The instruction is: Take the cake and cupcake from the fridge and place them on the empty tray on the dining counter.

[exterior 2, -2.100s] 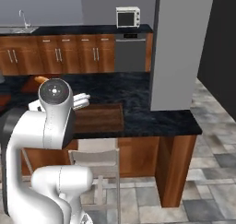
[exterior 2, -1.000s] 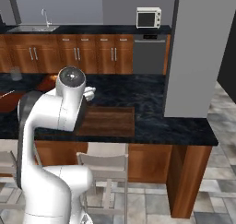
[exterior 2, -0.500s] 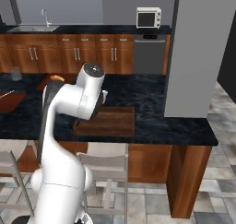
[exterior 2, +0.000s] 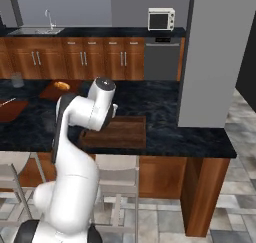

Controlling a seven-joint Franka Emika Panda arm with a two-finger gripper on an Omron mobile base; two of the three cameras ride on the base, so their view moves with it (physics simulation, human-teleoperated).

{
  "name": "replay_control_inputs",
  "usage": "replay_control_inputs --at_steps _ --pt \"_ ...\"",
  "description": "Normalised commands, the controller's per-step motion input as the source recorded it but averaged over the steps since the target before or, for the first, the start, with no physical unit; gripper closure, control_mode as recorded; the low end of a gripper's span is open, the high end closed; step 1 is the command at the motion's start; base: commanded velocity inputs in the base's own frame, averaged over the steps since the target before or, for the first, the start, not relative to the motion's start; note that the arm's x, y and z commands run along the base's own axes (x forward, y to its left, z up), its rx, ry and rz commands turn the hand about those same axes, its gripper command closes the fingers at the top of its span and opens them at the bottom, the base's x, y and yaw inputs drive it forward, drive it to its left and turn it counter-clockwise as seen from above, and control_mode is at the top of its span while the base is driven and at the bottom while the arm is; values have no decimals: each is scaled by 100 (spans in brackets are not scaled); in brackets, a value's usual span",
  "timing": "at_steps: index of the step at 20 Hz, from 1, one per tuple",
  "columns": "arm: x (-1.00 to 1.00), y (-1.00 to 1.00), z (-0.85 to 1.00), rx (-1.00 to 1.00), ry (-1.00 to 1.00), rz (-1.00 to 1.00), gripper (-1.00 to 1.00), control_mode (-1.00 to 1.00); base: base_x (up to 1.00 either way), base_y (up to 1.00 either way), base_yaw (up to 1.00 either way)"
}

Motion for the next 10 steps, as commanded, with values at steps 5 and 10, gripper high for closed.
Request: replay_control_inputs --at_steps 5,10 --pt "67 0 -27 -2 0 13 100 -100 0 0 0" --pt "64 0 -32 -1 0 12 100 -100 0 0 0"
